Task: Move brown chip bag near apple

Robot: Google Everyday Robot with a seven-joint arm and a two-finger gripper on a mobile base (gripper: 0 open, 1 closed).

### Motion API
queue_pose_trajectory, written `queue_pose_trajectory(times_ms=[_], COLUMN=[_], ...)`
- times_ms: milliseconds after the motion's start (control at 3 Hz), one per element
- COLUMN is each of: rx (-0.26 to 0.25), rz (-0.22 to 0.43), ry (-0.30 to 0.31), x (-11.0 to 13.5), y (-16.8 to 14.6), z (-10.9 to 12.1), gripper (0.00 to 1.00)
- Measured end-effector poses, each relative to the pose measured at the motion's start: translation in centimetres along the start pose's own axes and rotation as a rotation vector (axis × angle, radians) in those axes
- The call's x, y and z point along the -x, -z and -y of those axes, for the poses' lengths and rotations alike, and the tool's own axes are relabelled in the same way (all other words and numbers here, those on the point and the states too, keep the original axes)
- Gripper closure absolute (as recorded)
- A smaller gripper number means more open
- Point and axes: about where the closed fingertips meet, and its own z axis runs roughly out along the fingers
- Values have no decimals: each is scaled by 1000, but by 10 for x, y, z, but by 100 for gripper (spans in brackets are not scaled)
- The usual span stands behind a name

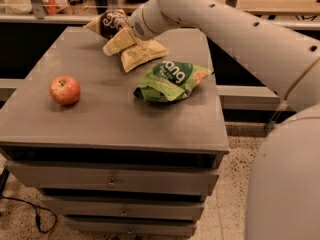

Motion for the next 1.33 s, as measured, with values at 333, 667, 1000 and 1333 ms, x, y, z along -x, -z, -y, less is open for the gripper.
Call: queue_pose_trajectory(times_ms=[333, 667, 1000, 1333], rx=[-1, -4, 1, 19], rz=[-17, -49, -77, -95], ry=[26, 37, 54, 70], x=[7, 8, 7, 2], y=[-26, -54, -76, -90], z=[11, 24, 36, 48], gripper=[0, 0, 18, 41])
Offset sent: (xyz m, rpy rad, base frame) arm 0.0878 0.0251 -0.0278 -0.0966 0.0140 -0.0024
